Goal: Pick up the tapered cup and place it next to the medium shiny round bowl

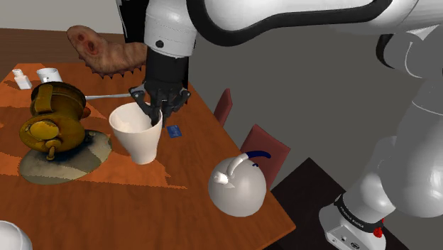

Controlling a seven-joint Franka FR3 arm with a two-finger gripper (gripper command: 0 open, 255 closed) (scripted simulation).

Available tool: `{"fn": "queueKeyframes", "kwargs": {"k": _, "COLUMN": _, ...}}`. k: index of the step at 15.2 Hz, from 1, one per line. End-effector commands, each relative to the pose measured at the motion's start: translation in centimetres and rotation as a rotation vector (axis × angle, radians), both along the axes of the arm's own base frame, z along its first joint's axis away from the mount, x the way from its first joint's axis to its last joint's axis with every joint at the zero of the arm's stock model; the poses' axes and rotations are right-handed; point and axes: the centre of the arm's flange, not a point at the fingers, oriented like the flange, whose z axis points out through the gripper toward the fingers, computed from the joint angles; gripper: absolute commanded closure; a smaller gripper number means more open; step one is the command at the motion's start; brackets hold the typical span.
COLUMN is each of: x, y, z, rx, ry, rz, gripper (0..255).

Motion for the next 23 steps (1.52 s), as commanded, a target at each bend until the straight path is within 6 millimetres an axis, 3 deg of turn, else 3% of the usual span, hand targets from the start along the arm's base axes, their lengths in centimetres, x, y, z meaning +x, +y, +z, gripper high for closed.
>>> {"fn": "queueKeyframes", "kwargs": {"k": 1, "x": -0.1, "y": 2.7, "z": -0.3, "rx": 0.001, "ry": -0.001, "rz": -0.002, "gripper": 255}}
{"fn": "queueKeyframes", "kwargs": {"k": 11, "x": -1.4, "y": 15.8, "z": -1.8, "rx": 0.001, "ry": -0.001, "rz": -0.002, "gripper": 255}}
{"fn": "queueKeyframes", "kwargs": {"k": 23, "x": -1.4, "y": 16.3, "z": -7.7, "rx": 0.001, "ry": -0.001, "rz": -0.002, "gripper": 255}}
